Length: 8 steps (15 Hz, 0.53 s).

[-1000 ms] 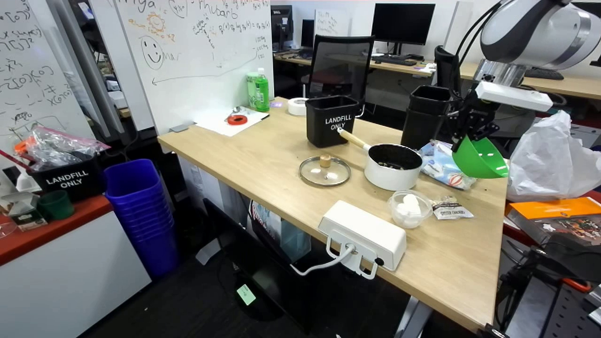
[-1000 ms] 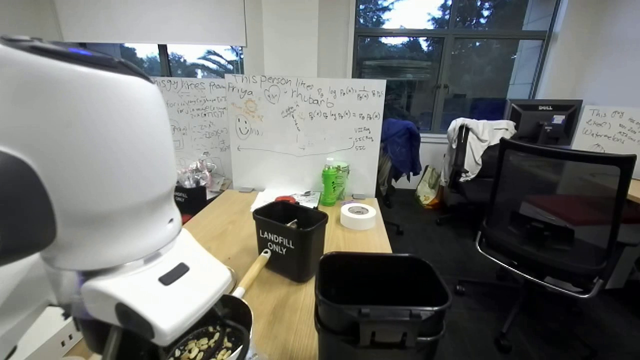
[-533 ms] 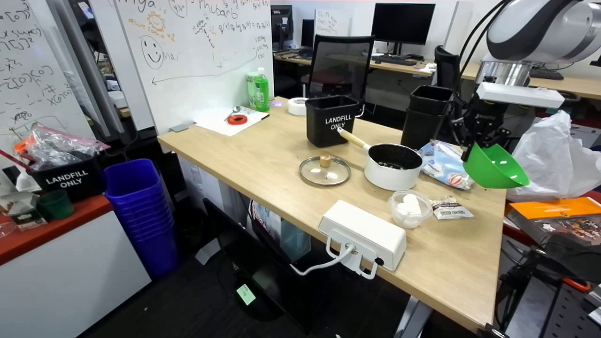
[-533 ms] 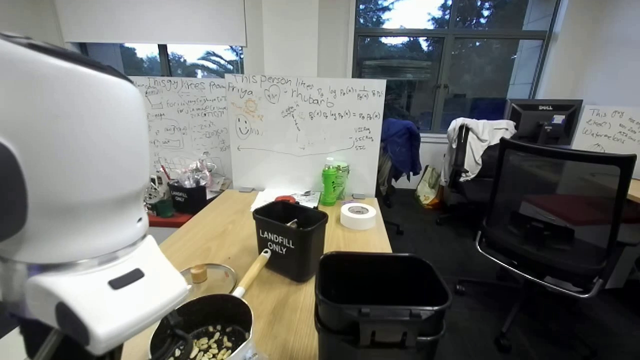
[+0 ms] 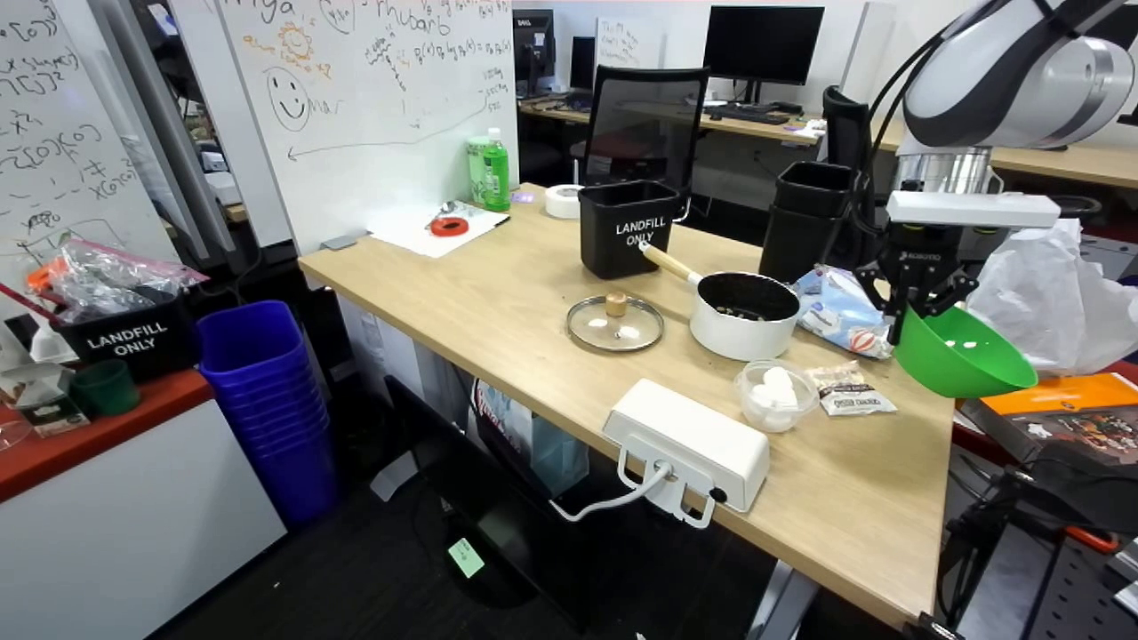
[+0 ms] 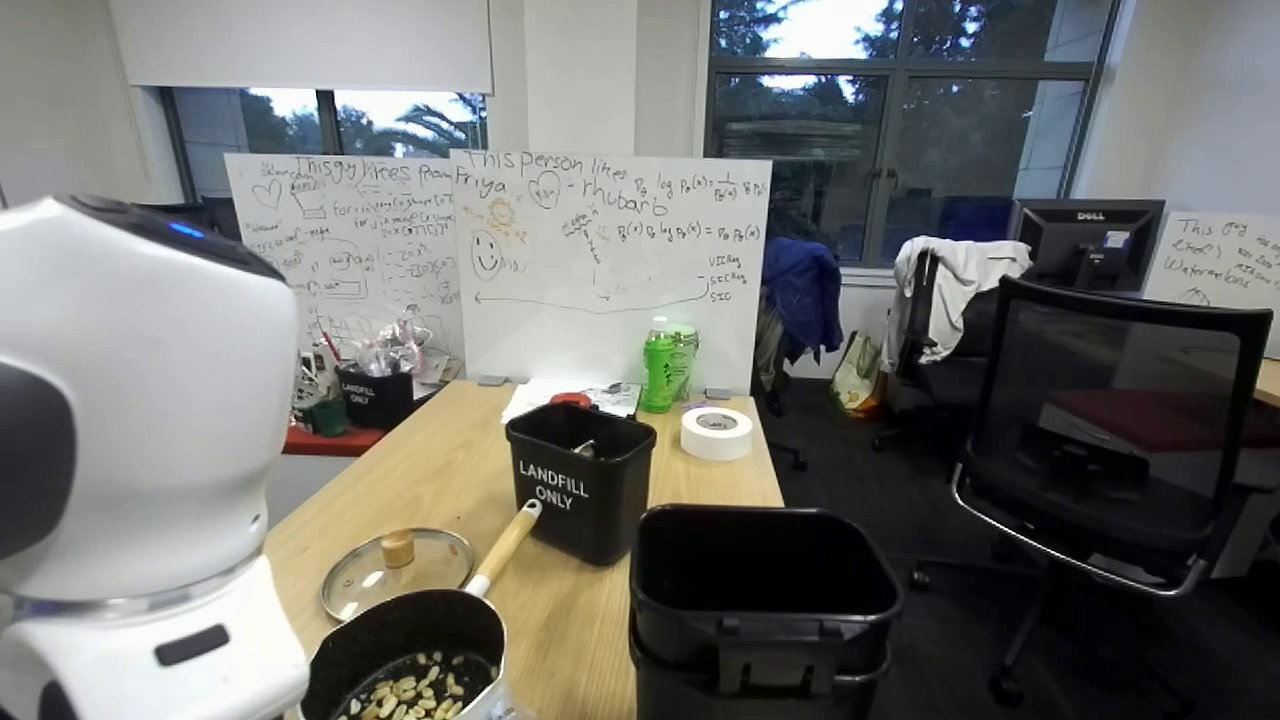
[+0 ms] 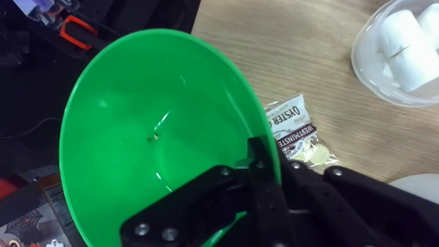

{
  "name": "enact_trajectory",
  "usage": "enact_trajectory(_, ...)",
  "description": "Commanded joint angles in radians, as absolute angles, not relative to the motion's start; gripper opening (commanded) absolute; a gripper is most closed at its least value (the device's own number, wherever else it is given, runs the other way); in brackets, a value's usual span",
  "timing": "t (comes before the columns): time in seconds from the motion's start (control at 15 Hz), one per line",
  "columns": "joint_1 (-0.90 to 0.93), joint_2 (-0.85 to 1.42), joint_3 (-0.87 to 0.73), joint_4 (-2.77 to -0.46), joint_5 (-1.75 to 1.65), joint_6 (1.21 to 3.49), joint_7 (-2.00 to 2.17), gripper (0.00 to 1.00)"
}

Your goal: Pour the contents of the green bowl into the white pot

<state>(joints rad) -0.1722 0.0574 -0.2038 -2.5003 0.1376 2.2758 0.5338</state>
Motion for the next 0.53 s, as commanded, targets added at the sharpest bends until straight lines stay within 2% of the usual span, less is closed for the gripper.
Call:
enact_trajectory(0.0,-0.173,0.057,-0.203,-2.497,0.137,2.272,0.535,0.01)
enact_trajectory(0.47,-0.17,0.161,-0.223,-2.474,0.094,2.32,0.611,0.01)
